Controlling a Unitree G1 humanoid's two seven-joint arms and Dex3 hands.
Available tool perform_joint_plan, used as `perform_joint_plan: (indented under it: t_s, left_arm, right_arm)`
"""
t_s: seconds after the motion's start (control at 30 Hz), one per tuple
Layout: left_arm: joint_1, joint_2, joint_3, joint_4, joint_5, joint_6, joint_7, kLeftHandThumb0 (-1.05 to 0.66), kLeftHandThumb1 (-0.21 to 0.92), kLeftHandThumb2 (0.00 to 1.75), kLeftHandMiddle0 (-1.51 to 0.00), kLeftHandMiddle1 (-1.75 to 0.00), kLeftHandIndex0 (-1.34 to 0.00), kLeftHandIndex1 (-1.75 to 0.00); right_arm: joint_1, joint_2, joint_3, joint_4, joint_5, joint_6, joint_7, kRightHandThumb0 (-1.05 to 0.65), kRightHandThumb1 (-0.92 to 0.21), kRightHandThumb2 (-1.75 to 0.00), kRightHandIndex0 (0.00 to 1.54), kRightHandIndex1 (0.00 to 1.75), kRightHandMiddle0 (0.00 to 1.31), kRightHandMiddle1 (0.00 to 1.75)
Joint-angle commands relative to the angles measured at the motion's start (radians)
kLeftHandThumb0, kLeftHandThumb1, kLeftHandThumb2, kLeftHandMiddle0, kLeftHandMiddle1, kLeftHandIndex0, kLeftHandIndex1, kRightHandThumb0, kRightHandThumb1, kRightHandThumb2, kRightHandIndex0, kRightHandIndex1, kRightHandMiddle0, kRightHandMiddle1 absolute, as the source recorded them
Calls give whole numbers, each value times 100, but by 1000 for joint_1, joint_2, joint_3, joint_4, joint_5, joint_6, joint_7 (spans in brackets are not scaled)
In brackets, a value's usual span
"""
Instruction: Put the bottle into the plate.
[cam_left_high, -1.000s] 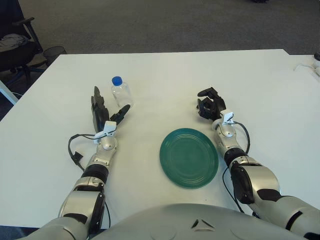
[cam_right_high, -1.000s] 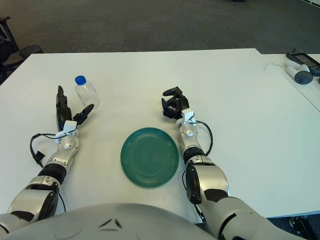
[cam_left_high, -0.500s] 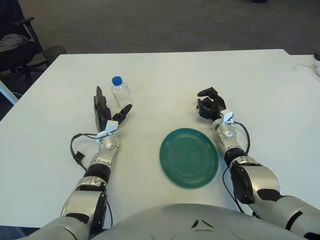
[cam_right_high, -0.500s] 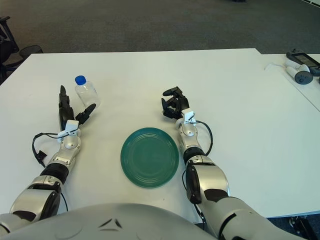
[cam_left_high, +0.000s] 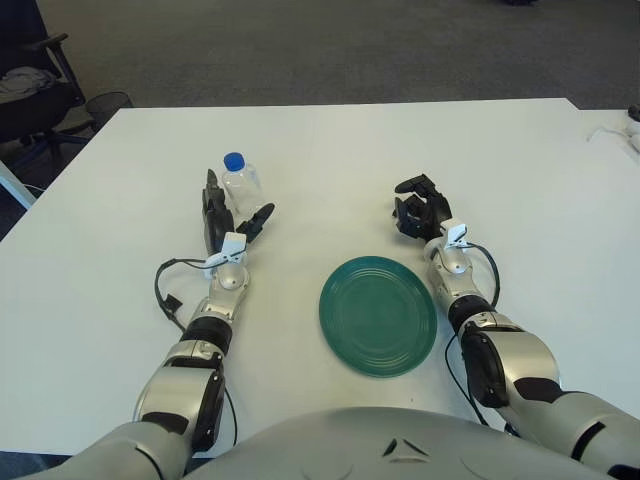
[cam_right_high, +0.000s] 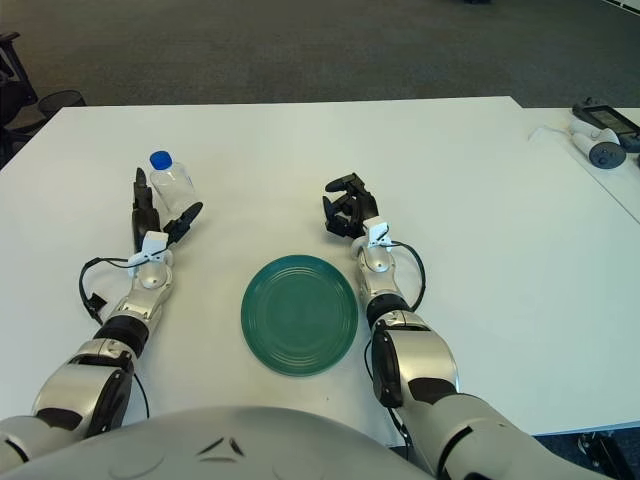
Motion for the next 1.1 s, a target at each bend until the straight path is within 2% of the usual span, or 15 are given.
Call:
perform_joint_plan:
  t_s: [0.0, 0.43, 0.8, 1.07]
  left_arm:
    - [-9, -8, 15, 67, -23, 47, -28, -105, 90, 2, 0, 0, 0, 0]
    - [-113, -17, 38, 141, -43, 109, -11, -105, 89, 1, 0, 0, 0, 0]
    - [-171, -11, 42, 217, -44, 107, -6, -105, 90, 1, 0, 0, 0, 0]
    - [-202, -13, 59, 251, -59, 109, 7, -105, 89, 1, 0, 0, 0, 0]
  right_arm:
    - [121, 27, 7, 129, -15, 191, -4, 0, -56, -93, 51, 164, 37, 153]
    - [120, 27, -7, 129, 0, 198, -1, 0, -55, -92, 52, 163, 39, 151]
    - [123, 26, -11, 127, 4, 197, 5, 0, -55, -92, 52, 165, 40, 148]
    - [136, 28, -10, 122, 1, 158, 10, 0, -55, -92, 52, 165, 40, 148]
